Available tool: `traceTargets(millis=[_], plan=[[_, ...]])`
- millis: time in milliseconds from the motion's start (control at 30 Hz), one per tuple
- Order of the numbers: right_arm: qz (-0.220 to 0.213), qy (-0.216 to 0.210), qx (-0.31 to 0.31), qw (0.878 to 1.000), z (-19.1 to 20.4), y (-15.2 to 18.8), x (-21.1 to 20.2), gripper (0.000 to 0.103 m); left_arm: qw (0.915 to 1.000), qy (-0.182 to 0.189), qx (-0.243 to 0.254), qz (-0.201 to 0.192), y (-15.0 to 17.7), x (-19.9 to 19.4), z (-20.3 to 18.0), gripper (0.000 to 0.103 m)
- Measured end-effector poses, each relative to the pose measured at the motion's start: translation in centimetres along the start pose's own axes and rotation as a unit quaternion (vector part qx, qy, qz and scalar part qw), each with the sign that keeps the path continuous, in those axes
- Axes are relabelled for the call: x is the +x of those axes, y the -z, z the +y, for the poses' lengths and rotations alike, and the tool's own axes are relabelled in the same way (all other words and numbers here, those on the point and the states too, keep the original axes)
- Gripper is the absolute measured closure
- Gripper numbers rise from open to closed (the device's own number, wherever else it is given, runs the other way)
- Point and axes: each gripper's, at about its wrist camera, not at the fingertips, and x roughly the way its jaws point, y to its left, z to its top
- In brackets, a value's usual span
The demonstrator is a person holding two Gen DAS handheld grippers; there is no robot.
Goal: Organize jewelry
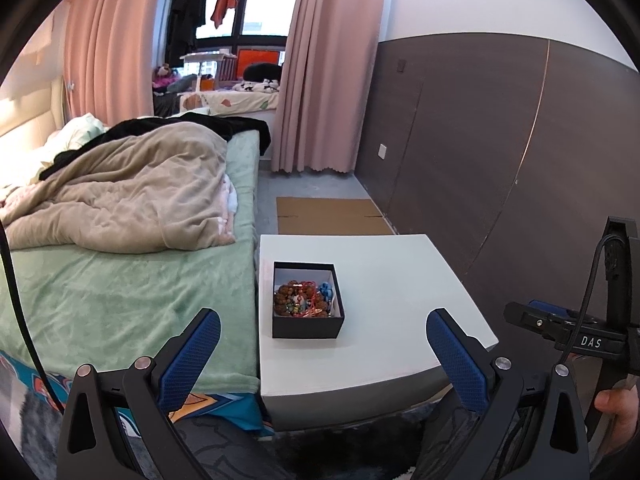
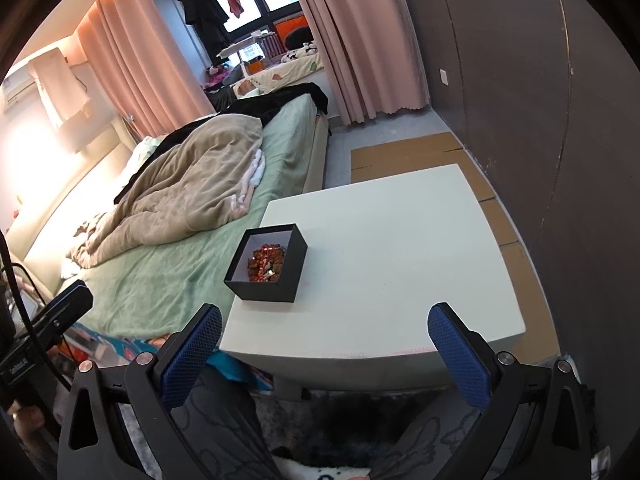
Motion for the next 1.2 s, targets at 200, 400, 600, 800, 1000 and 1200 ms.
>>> traceTargets(millis=[200,400,600,800,1000,1200], plan=[[-0.013,0.007,-0.01,1.0,0.0,-0.2,-0.7,0.0,1.0,0.0,0.004,-0.002,-0.2,0.0,-0.2,0.0],[-0.023,0.01,-0.014,1.0,0.2,-0.4,-1.3,0.0,1.0,0.0,0.007,-0.003,-0.1,-0.1,-0.4,0.0],[-0.03,0.01,-0.016,0.999,0.2,-0.4,-1.7,0.0,1.0,-0.001,0.008,-0.004,-0.2,-0.2,-0.5,0.0],[-0.031,0.01,-0.017,0.999,0.3,-0.4,-1.8,0.0,0.9999,-0.002,0.012,-0.004,-0.4,-0.2,-0.5,0.0],[-0.031,0.011,-0.016,0.999,0.2,-0.4,-1.9,0.0,0.9999,-0.002,0.012,-0.005,-0.4,-0.3,-0.5,0.0],[-0.031,0.011,-0.015,0.999,0.1,-0.6,-2.0,0.0,0.9999,-0.002,0.013,-0.005,-0.4,-0.3,-0.5,0.0]])
